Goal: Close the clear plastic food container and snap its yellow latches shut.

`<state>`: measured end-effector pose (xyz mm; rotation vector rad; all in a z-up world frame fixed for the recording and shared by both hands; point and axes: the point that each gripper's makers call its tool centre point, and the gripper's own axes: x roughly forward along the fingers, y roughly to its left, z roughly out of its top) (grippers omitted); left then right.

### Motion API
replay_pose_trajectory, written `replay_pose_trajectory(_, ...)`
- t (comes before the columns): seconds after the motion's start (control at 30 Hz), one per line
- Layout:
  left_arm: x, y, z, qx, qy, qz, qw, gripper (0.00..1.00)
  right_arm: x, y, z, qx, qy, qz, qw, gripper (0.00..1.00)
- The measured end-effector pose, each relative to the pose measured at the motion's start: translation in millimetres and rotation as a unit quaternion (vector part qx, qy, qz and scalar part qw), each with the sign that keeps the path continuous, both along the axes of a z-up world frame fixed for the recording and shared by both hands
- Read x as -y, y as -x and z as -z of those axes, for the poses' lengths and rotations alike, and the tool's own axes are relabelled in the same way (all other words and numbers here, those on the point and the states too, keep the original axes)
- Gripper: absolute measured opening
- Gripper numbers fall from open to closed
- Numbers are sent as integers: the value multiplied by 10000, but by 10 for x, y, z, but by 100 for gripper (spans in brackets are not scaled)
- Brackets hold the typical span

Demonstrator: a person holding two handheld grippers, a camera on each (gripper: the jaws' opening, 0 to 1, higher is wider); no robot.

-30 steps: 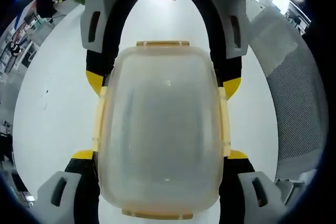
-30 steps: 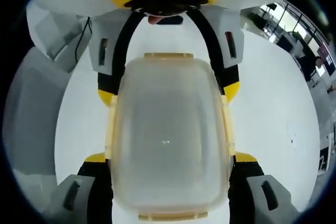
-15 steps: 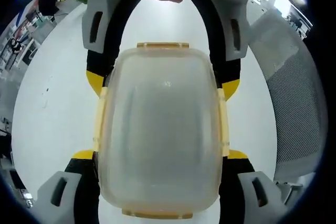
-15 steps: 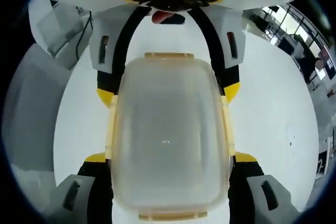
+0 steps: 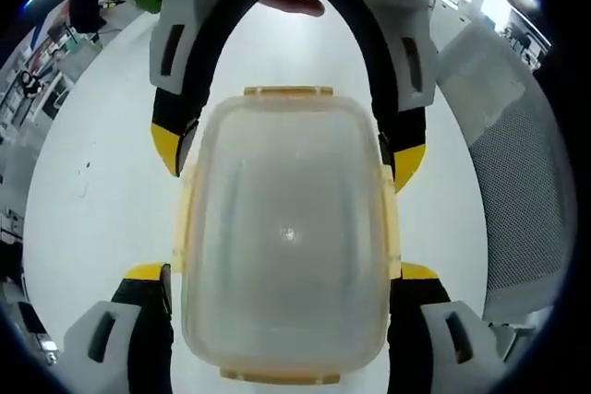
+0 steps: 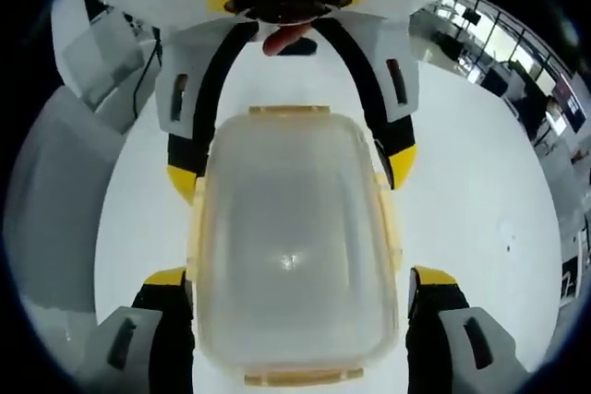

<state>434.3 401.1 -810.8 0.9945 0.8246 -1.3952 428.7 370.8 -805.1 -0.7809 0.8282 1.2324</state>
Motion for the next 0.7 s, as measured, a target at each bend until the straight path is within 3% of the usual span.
replay_pose_trajectory(0.23, 40, -14, -67, 15, 317, -300, 9990, 99, -8, -12, -105, 219, -495, 321, 9980, 96)
replay_pose_trajectory(0.5, 44, -23, -121, -106, 618, -632, 9960, 97, -4, 11, -148, 210, -820, 665, 9942, 94)
replay_pose_trajectory(0.7, 63, -44, -203, 31, 923, -821, 9923, 97, -26, -11, -205, 315, -1047, 935, 9896, 93)
